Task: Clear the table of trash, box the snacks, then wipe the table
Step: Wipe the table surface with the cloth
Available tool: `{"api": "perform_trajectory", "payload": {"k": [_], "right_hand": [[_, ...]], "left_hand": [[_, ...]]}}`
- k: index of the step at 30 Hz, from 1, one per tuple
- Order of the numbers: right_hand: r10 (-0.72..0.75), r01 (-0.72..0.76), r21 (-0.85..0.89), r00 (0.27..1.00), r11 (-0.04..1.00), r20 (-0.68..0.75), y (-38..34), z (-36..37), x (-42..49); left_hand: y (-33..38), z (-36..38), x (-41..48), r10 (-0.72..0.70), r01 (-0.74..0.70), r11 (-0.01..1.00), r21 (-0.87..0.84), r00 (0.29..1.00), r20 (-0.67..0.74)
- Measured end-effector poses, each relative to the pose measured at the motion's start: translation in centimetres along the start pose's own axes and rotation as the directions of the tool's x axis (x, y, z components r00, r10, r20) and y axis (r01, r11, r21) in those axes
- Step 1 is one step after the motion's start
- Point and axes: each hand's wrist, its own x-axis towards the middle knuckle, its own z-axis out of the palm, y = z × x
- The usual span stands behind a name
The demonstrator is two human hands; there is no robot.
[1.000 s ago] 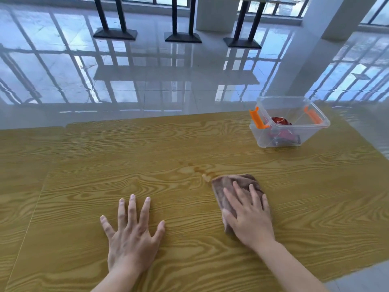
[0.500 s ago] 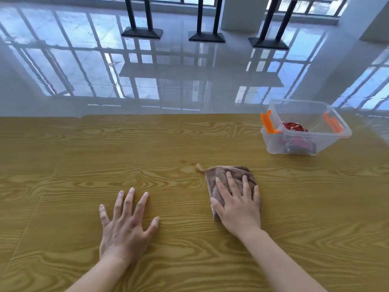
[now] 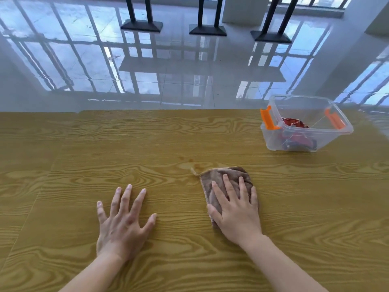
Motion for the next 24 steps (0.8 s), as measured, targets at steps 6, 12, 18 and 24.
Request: {"api": "perform_trajectory", "payload": {"k": [6, 12, 18, 24], "right_hand": [[0.025, -0.028, -0.05, 0.998, 0.998, -0.055, 5.8, 0.2, -3.7], [0.229, -0.228, 0.017, 0.973, 0.973, -0.042, 5.9, -1.1, 2.1], [0.189, -0.188, 0.037, 0.982, 0.981, -0.019, 2.6, -1.3, 3.3], [-0.289, 0.287, -0.052, 0.957, 0.957, -0.034, 4.0, 0.3, -1.0]], "left_hand": [[0.1, -0.1, 0.0, 0.007, -0.007, 1.0, -0.002, 1.0, -0.002], [0.1, 0.2, 0.0, 0.009, -0.009, 1.0, 0.006, 1.0, -0.009], [-0.1, 0.5, 0.0, 0.013, -0.013, 1.0, 0.001, 1.0, -0.027], [-0.3, 0.9, 0.1, 0.021, -0.02, 1.0, 0.009, 0.999, -0.034]]}}
